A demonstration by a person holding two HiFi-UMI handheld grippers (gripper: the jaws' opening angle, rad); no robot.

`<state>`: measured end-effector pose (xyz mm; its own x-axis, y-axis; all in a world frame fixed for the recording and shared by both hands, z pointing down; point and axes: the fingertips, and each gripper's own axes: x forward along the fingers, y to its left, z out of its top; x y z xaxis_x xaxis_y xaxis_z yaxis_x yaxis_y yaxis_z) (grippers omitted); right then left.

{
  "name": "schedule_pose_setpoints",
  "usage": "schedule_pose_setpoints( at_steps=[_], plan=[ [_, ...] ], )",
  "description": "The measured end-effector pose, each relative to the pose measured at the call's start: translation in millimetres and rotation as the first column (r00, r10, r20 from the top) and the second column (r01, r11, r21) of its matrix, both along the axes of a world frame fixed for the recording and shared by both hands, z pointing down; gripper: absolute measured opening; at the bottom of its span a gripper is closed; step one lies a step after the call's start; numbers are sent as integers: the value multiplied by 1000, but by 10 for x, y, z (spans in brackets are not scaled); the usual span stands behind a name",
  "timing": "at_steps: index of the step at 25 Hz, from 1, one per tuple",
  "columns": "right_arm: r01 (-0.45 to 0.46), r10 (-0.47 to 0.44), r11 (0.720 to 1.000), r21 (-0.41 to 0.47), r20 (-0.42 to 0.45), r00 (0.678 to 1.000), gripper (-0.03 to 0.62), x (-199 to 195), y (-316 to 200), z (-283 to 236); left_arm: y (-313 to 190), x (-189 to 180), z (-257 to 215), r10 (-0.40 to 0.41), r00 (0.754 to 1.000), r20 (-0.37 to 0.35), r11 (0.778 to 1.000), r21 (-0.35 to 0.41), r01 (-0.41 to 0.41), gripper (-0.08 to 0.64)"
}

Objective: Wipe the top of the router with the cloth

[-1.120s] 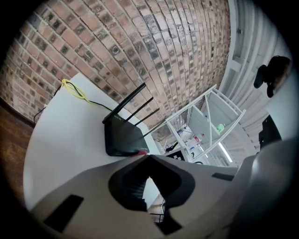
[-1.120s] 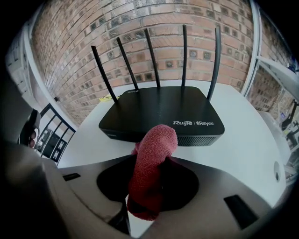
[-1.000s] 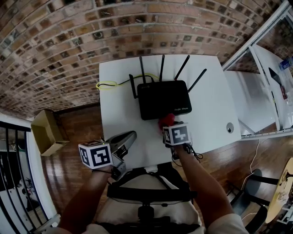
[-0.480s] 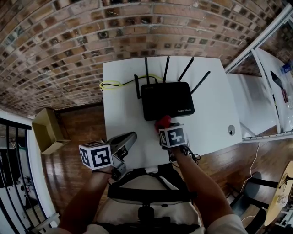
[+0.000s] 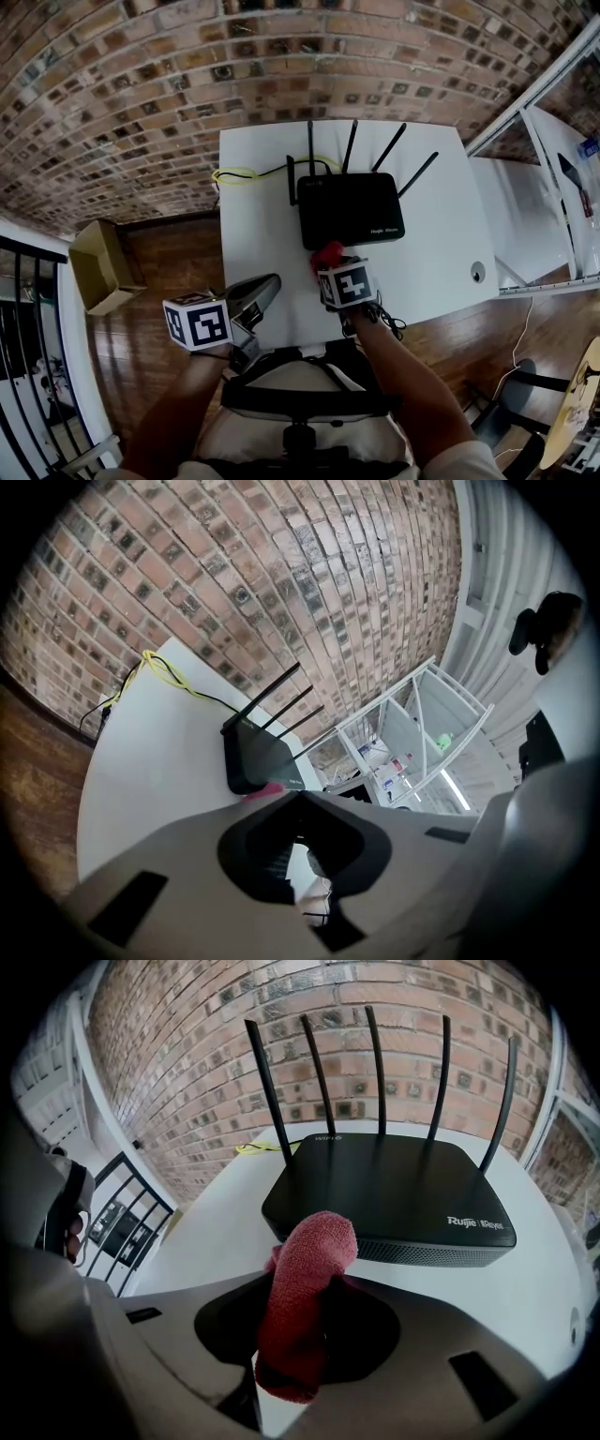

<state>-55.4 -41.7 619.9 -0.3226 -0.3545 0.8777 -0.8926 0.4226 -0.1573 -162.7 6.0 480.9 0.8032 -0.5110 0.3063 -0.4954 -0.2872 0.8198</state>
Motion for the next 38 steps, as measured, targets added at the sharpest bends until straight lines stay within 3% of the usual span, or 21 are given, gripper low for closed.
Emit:
schedule_pose_setpoints(
  at_steps=[13, 22, 31, 38],
  plan=[
    [107, -107, 994, -5, 25, 994, 129, -548, 105, -42, 116, -310, -45, -55, 998, 1, 998, 8, 55, 25],
    [203, -233, 966, 160, 195, 953, 130, -1216, -14, -612, 166, -497, -105, -94, 996, -3, 995, 23, 95, 25],
    [126, -227, 951, 281, 363, 904, 130, -1188, 10, -1207, 183, -508, -272, -100, 994, -52, 993, 53, 103, 25],
    [-47, -127, 953, 300, 535, 835, 130, -778, 48, -1532, 207, -414, -446, -67, 992, -105, 993, 85, 77, 25]
  ],
)
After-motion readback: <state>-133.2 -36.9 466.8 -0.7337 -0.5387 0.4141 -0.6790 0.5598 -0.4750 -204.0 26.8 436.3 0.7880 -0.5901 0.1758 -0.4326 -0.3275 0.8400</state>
